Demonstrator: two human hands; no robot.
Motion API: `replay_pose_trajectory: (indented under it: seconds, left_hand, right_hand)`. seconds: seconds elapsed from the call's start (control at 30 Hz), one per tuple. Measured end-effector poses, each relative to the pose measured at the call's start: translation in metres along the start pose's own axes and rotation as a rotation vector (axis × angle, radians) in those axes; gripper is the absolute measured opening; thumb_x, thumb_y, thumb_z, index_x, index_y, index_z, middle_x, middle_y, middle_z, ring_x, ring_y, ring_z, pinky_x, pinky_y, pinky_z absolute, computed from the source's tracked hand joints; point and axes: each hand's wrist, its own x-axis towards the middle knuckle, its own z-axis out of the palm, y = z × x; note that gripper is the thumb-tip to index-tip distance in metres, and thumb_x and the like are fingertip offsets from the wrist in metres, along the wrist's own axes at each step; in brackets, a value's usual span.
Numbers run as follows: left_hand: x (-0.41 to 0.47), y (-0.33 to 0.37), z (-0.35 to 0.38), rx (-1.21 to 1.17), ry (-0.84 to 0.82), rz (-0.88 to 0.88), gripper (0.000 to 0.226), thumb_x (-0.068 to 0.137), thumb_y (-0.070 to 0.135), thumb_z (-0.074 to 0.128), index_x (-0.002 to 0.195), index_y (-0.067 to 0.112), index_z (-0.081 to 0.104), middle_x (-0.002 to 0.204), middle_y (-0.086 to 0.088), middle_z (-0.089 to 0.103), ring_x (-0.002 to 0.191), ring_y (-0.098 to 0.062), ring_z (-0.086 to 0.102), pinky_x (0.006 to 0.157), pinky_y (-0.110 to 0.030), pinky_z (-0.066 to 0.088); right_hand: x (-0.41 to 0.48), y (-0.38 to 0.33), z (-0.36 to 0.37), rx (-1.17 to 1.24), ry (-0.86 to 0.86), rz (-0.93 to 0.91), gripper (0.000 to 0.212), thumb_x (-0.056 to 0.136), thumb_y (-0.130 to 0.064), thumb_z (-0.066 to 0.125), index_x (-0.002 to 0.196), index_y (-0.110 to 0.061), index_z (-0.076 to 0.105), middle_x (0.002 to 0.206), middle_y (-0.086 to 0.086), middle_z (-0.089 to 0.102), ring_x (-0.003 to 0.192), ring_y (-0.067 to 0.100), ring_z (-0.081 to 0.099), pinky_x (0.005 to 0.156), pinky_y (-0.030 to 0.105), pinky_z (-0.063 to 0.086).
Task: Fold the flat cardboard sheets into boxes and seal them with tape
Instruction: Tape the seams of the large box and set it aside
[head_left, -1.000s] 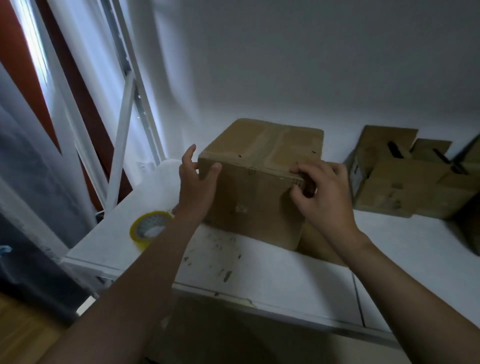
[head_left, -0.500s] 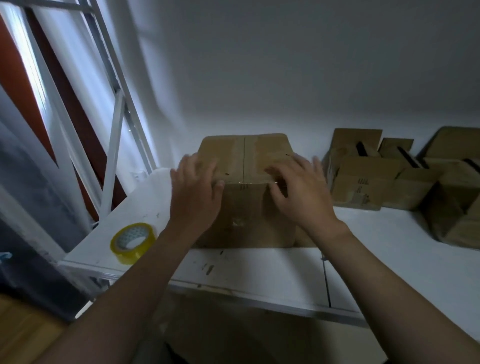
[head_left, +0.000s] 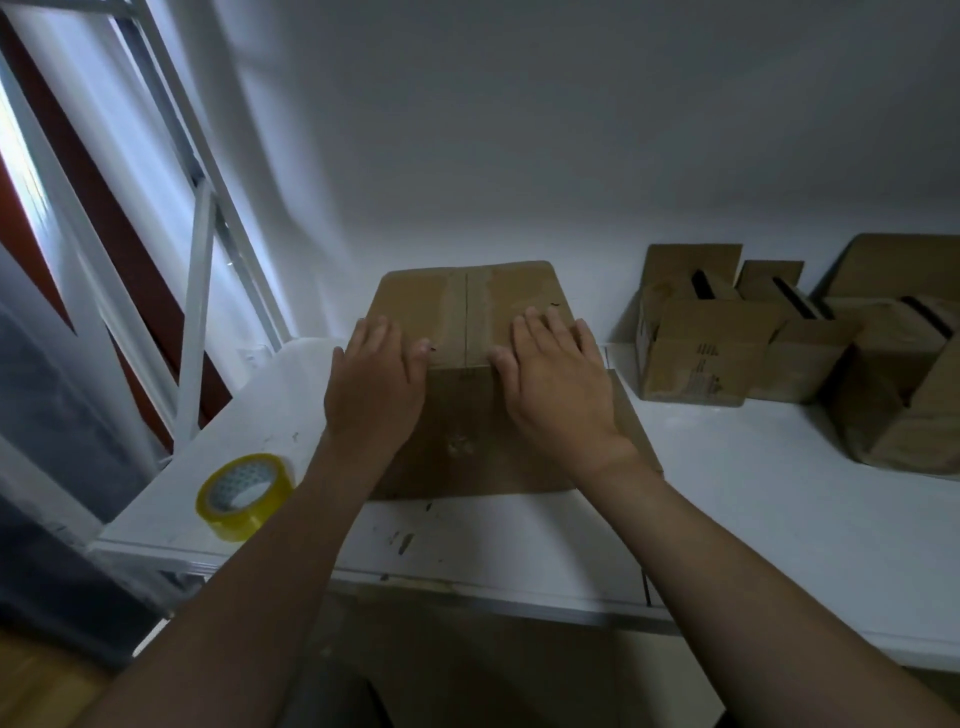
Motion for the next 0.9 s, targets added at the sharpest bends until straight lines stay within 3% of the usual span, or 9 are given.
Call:
replay_pose_trajectory:
  seconds: [0.07,0.13,0.2,0.27,0.4,0.47,0.57,0.77,0.9]
  left_hand:
    - [0.001,0.001,0.001,-0.06,0.009,-0.054,0.055,0.106,0.049,0.024,0.123,0.011,0.06,0.146,-0.008,0.055,0.146,-0.028,0.037,0.107,-0.052,0.044]
    - [0.005,0.001,0.003,-0.091,0.021,-0.087,0.05,0.107,0.046,0.03,0.123,0.012,0.062,0.147,-0.008,0.054,0.147,-0.029,0.035,0.106,-0.053,0.044]
    - [0.007,0.0,0.001,-0.165,0.042,-0.122,0.045,0.107,0.043,0.034,0.119,0.012,0.064,0.141,-0.01,0.059,0.141,-0.032,0.043,0.103,-0.048,0.044]
    - [0.007,-0.001,-0.001,-0.317,0.063,-0.193,0.038,0.106,0.038,0.039,0.122,0.012,0.062,0.138,-0.009,0.06,0.13,-0.031,0.053,0.098,-0.037,0.042]
    - [0.005,-0.003,-0.002,-0.534,0.073,-0.329,0.058,0.101,0.043,0.049,0.153,0.019,0.04,0.155,-0.005,0.046,0.139,-0.027,0.045,0.114,-0.044,0.038]
    - [0.005,-0.002,-0.002,-0.633,0.061,-0.429,0.064,0.101,0.041,0.052,0.158,0.02,0.031,0.158,-0.003,0.041,0.142,-0.025,0.042,0.114,-0.04,0.035]
    - [0.004,-0.004,-0.002,-0.677,0.054,-0.456,0.062,0.102,0.041,0.052,0.158,0.022,0.031,0.158,-0.002,0.041,0.142,-0.026,0.041,0.114,-0.041,0.034]
    - [0.005,-0.005,-0.005,-0.656,0.004,-0.431,0.06,0.104,0.044,0.046,0.157,0.022,0.032,0.157,-0.003,0.041,0.141,-0.028,0.042,0.113,-0.041,0.035]
    - [0.009,-0.013,-0.003,-0.439,-0.05,-0.387,0.061,0.104,0.051,0.039,0.158,0.024,0.027,0.163,-0.01,0.031,0.147,-0.034,0.034,0.117,-0.052,0.031]
  right_hand:
    - [0.003,0.012,0.0,0.139,0.019,0.017,0.057,0.107,-0.042,0.015,0.127,-0.011,0.058,0.138,0.007,0.056,0.135,0.023,0.045,0.112,0.048,0.04]
    - [0.006,0.02,0.001,0.287,0.052,0.041,0.041,0.109,-0.032,0.025,0.119,-0.012,0.06,0.131,0.006,0.058,0.127,0.021,0.049,0.11,0.045,0.043]
    - [0.006,0.022,0.003,0.38,0.083,0.079,0.04,0.11,-0.026,0.032,0.14,-0.012,0.055,0.152,0.004,0.049,0.146,0.018,0.036,0.124,0.035,0.023]
    - [0.004,0.02,0.005,0.618,0.118,0.164,0.044,0.11,-0.02,0.038,0.154,-0.013,0.041,0.162,-0.001,0.034,0.152,0.008,0.019,0.124,0.025,0.013]
    - [-0.001,0.023,0.005,0.996,0.155,0.376,0.05,0.109,-0.022,0.042,0.158,-0.021,0.032,0.163,-0.009,0.031,0.149,0.004,0.025,0.12,0.02,0.022]
    - [-0.002,0.023,0.003,1.062,0.114,0.457,0.051,0.109,-0.027,0.041,0.159,-0.025,0.029,0.162,-0.01,0.033,0.148,0.006,0.029,0.115,0.018,0.024]
    - [-0.005,0.022,0.003,1.143,0.048,0.533,0.054,0.109,-0.037,0.037,0.161,-0.028,0.022,0.163,-0.008,0.031,0.149,0.013,0.03,0.118,0.03,0.025]
    - [-0.005,0.025,-0.003,1.047,-0.141,0.64,0.069,0.106,-0.054,0.029,0.163,-0.025,0.002,0.167,0.002,0.023,0.152,0.028,0.024,0.119,0.044,0.022]
    - [-0.003,0.033,-0.005,0.467,0.015,0.438,0.074,0.106,-0.051,0.032,0.162,-0.019,-0.005,0.17,0.01,0.004,0.156,0.034,0.006,0.125,0.05,0.011]
